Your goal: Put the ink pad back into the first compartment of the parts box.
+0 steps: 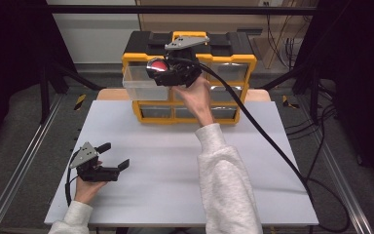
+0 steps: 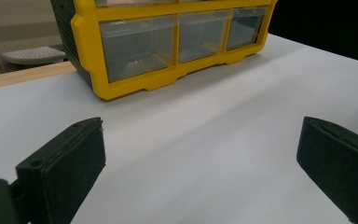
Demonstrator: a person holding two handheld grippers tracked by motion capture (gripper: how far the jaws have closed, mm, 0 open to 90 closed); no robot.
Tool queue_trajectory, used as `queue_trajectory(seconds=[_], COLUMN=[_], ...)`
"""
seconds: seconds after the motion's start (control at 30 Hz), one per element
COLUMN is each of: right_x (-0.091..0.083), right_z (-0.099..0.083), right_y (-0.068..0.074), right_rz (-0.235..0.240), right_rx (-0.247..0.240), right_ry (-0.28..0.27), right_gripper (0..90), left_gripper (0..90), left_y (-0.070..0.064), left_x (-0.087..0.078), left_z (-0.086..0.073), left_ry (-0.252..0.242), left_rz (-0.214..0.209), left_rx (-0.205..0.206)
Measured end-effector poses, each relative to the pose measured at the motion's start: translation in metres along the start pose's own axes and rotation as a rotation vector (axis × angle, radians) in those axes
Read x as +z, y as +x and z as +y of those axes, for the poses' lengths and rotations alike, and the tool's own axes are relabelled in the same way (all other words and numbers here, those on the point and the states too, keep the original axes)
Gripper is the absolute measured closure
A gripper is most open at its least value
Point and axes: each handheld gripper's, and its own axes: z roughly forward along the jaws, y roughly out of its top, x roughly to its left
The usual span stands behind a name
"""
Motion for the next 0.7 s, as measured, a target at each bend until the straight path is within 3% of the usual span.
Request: queue_trajectory(seconds=[0.7], right_x=[0.023], right_z=[0.001], right_y=[-0.005], right_rz=[-0.023], right_rx=[0.008], right_ry=[0.039], right_gripper=[30.3], left_gripper=[0.9], left_y=[0.000], left_x=[0.000], left_z=[0.000], left_ry=[0.004], left_rz=[-0.001], left_rx=[-0.001])
